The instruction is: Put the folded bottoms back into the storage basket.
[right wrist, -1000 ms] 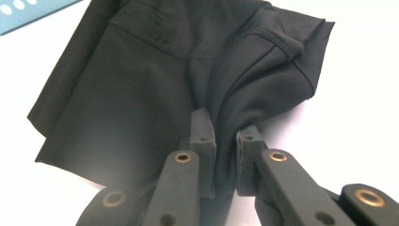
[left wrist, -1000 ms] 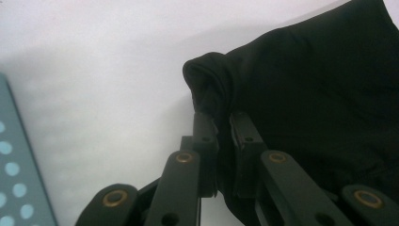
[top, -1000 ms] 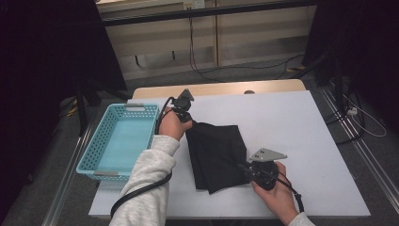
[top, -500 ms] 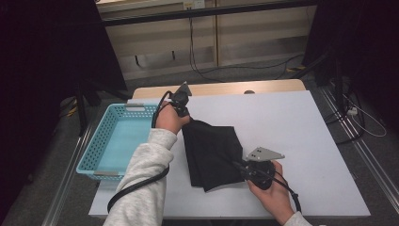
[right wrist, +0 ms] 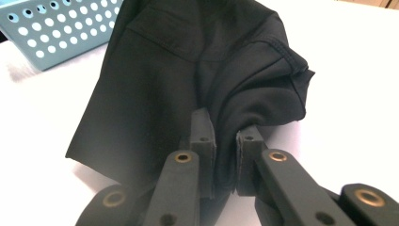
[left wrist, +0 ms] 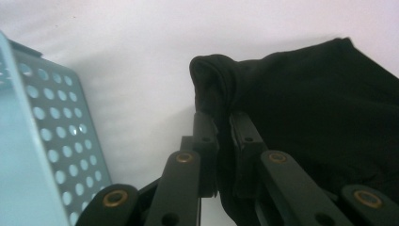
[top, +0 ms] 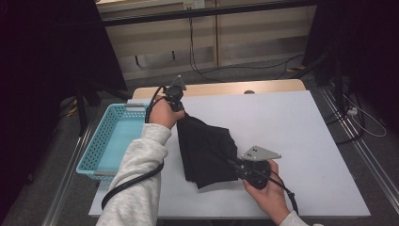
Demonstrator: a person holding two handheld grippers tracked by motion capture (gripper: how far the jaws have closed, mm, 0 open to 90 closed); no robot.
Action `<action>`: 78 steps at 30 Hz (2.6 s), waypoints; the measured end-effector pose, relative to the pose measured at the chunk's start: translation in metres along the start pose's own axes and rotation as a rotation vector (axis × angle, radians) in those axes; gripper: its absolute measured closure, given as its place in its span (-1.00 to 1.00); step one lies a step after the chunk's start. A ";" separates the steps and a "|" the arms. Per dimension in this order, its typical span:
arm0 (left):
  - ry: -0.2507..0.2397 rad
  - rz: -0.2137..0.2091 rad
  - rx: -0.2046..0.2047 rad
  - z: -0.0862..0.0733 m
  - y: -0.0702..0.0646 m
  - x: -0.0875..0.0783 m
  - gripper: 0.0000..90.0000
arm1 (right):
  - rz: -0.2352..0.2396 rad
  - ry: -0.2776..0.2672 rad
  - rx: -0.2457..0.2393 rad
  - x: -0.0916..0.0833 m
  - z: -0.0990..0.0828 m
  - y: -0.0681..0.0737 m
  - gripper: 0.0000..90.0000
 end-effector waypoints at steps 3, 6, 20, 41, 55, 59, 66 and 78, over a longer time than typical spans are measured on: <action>-0.002 0.006 0.001 0.001 0.003 -0.005 0.84 | 0.003 -0.012 -0.002 0.000 0.003 0.002 0.82; -0.007 0.006 -0.011 0.002 0.006 -0.009 0.84 | 0.008 -0.019 0.002 0.002 0.006 0.005 0.82; 0.003 0.025 -0.025 0.005 0.019 -0.032 0.84 | 0.029 -0.060 -0.006 0.004 0.022 0.016 0.82; -0.035 0.029 -0.070 0.003 0.043 -0.066 0.84 | 0.058 -0.110 -0.036 0.007 0.050 0.032 0.82; -0.034 0.069 -0.086 0.003 0.055 -0.085 0.85 | 0.085 -0.149 -0.056 0.009 0.071 0.046 0.82; -0.038 0.084 -0.091 0.004 0.059 -0.088 0.85 | 0.094 -0.152 -0.056 0.011 0.076 0.050 0.82; -0.032 0.107 -0.103 0.004 0.068 -0.098 0.85 | 0.105 -0.163 -0.070 0.015 0.083 0.057 0.82; -0.040 0.136 -0.106 0.004 0.078 -0.110 0.85 | 0.119 -0.172 -0.097 0.022 0.093 0.071 0.82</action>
Point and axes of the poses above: each handheld gripper's, and its own axes: x roughly forward along the jaws, z roughly out of its top, y roughly to its left, the point moved 5 cm from there along x, roughly forward along the jaws, and after that the axes turned 1 degree about x, right-handed, at the moved point
